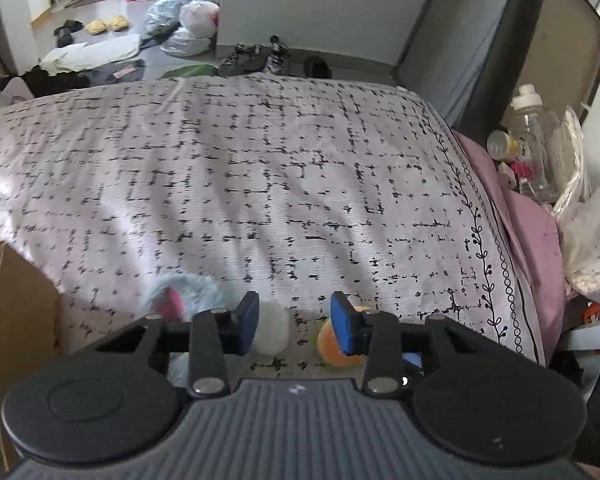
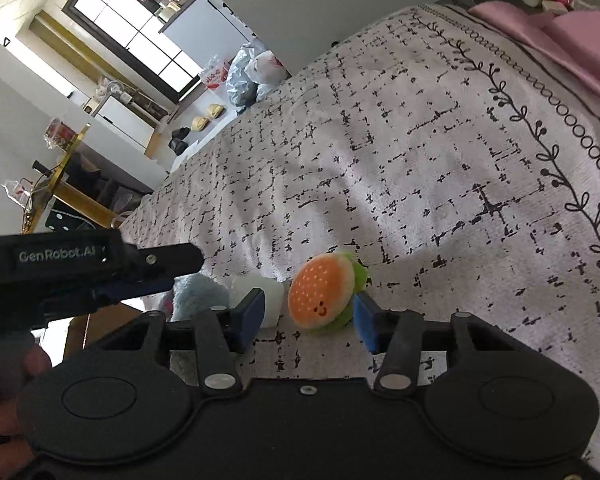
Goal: Organize soft objects
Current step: 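Grasp the burger plush with the right tool while the left tool grasps the white item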
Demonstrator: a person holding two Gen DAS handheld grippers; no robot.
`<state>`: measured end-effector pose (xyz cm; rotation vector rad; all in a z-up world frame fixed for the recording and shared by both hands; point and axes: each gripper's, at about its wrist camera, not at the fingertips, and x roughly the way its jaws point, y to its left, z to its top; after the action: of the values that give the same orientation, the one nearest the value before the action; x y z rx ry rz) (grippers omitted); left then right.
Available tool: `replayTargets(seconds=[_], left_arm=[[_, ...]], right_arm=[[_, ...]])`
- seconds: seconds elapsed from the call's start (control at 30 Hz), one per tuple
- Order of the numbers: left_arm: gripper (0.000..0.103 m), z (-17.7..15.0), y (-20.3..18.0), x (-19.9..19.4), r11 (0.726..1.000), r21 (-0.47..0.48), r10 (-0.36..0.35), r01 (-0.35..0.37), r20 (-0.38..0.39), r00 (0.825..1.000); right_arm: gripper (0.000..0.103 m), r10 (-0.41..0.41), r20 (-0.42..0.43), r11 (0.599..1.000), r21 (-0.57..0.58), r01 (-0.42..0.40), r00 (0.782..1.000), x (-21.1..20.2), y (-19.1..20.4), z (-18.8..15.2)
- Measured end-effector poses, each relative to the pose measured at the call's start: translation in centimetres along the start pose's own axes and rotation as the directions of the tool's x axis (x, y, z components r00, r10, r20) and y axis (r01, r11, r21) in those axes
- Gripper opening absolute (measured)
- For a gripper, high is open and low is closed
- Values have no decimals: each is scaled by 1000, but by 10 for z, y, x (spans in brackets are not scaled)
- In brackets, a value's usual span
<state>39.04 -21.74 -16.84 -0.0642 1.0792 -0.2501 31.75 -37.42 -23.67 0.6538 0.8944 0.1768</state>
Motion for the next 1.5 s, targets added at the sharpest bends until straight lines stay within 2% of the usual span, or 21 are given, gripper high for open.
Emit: replayTargets(seconds=[0.27, 0.37, 0.43, 0.73, 0.83, 0.9, 0.93, 1.2, 1.33, 1.5], left_arm=[[39, 11, -4, 43, 998, 64, 7, -1, -99, 995], [40, 12, -6, 57, 994, 108, 40, -24, -149, 988], [42, 11, -5, 62, 991, 128, 68, -46, -168, 983], [46, 10, -3, 76, 984, 165, 109, -71, -238, 965], [46, 7, -4, 82, 978, 196, 114, -64, -253, 961], [44, 8, -2, 85, 983, 178, 89, -38, -288, 954], [43, 8, -2, 86, 985, 168, 77, -28, -294, 953], [42, 3, -4, 66, 992, 123, 52, -22, -247, 968], [42, 4, -2, 39, 993, 111, 49, -27, -197, 979], [42, 3, 5, 4, 996, 87, 31, -18, -145, 989]], right_arm=[[48, -7, -33, 1000, 14, 8, 999, 21, -5, 2], [49, -12, -47, 1000, 15, 13, 999, 27, -6, 1], [49, -29, -58, 1000, 4, 29, 998, 32, -6, 1], [49, -38, -76, 999, -10, 37, 996, 43, -7, 1], [44, -45, -72, 999, -32, 43, 996, 43, -5, -2], [35, -44, -70, 999, -29, 42, 997, 42, -7, -2], [33, -44, -65, 999, -21, 43, 997, 41, -9, -2], [29, -71, -48, 997, -46, 68, 996, 29, -5, -6], [29, -111, -51, 992, -59, 107, 993, 22, -4, -5], [29, -117, -40, 990, -78, 114, 992, 3, 8, -9]])
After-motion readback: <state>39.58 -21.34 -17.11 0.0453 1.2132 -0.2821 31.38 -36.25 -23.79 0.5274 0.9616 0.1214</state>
